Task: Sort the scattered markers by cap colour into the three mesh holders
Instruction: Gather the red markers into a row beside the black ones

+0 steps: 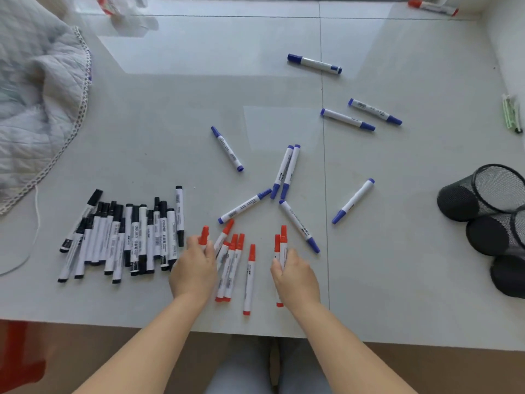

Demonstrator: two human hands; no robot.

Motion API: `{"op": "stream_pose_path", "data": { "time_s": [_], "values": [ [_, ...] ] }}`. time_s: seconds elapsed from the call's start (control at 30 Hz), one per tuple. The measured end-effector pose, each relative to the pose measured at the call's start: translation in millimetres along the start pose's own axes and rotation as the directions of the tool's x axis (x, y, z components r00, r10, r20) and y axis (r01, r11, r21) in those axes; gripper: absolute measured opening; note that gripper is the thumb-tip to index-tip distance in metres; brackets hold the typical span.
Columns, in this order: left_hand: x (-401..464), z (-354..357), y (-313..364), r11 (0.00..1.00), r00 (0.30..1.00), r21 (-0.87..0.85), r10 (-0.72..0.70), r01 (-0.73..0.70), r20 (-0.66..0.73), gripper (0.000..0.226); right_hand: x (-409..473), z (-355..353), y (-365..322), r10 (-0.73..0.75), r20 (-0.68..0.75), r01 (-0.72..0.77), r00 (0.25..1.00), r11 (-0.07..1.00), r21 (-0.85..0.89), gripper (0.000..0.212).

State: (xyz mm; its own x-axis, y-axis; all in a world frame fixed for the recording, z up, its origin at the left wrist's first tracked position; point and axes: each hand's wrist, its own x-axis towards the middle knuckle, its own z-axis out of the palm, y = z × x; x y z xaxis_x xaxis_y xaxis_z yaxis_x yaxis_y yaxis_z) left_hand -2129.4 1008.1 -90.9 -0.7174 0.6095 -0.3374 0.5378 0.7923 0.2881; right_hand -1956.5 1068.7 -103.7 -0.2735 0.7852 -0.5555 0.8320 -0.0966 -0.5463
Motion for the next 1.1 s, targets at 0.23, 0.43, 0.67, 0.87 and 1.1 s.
{"op": "stream_pose_path", "data": {
  "time_s": [0.23,0.43,0.67,0.87,1.1],
  "values": [
    [29.6,-9.3,-13.6,0.989,0.987,0.145,0.007,-0.030,0.158,0.031,3.0,28.9,-12.0,0.103,-0.037,-0.107,0.994,0.986,-0.125,0.023],
    [28.7,-9.9,-21.5,0.988,0.978,0.138,0.039,-0.068,0.203,0.034,2.0,42.0,-22.2,0.124,-0.058,-0.130,0.991,0.986,-0.104,0.028],
    [24.9,-9.4,-20.9,0.989,0.979,0.069,0.118,-0.131,0.169,0.045,-6.6,44.2,-22.7,0.118,-0.134,-0.125,0.984,0.991,-0.044,0.031],
    [28.2,-22.5,7.7,0.957,0.957,-0.002,0.289,-0.289,0.018,0.040,-9.6,34.0,-22.8,0.089,-0.131,-0.101,0.987,0.991,-0.092,0.030],
    [70.2,-37.4,129.4,0.866,0.870,-0.096,0.492,-0.492,-0.021,0.039,30.5,-64.3,-25.7,0.020,-0.260,0.004,0.965,0.996,0.091,0.018]
  ]
}}
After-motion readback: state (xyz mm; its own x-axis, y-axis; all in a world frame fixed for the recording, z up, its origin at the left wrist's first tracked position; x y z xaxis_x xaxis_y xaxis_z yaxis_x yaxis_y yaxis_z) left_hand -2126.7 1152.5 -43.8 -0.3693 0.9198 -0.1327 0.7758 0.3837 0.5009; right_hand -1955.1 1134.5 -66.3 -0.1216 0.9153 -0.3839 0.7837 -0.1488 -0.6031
